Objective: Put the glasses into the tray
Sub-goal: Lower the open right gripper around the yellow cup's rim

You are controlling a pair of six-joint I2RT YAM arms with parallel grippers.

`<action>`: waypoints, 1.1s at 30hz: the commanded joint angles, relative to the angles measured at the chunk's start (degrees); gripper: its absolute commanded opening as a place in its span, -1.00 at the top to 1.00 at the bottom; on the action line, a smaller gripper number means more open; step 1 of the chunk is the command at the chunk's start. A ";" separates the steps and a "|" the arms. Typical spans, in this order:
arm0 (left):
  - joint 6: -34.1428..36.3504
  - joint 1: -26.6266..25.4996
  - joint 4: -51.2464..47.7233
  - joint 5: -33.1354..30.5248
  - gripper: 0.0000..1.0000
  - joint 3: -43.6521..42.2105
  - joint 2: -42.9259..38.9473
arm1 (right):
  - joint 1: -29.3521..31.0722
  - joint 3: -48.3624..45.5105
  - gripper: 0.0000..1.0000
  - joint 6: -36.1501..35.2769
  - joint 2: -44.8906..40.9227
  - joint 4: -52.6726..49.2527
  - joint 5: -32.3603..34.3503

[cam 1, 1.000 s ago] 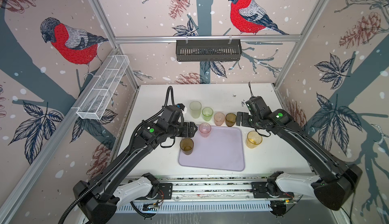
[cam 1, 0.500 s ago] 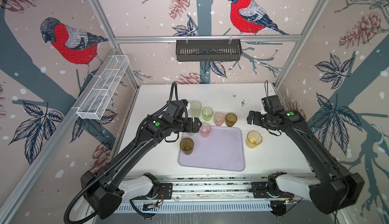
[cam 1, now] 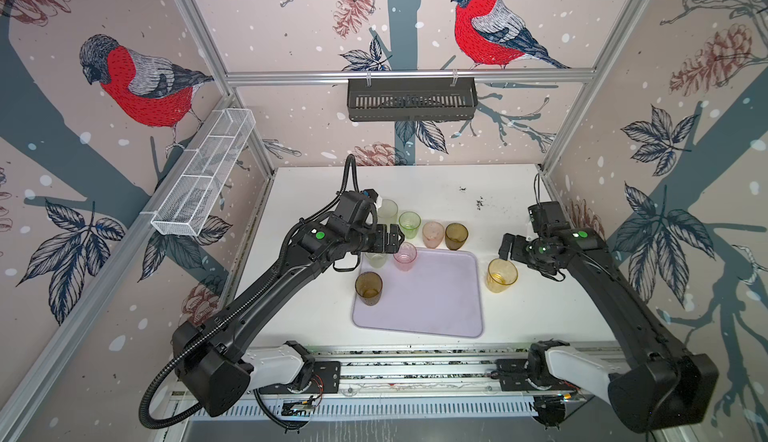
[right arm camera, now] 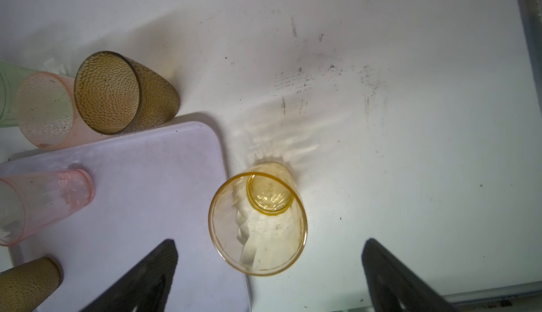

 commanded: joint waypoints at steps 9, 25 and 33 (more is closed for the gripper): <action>2.29 -1.03 9.28 8.99 -0.95 -0.99 -0.73 | -2.72 -2.51 -0.99 0.90 0.93 -0.63 -1.38; 3.90 -2.31 13.67 13.48 -0.95 -2.62 -1.80 | -3.01 -4.96 -0.86 2.49 2.68 1.35 -1.17; 4.30 -2.35 14.31 13.45 -0.95 -4.64 -2.89 | -3.02 -6.30 -0.68 3.40 3.32 2.20 -1.69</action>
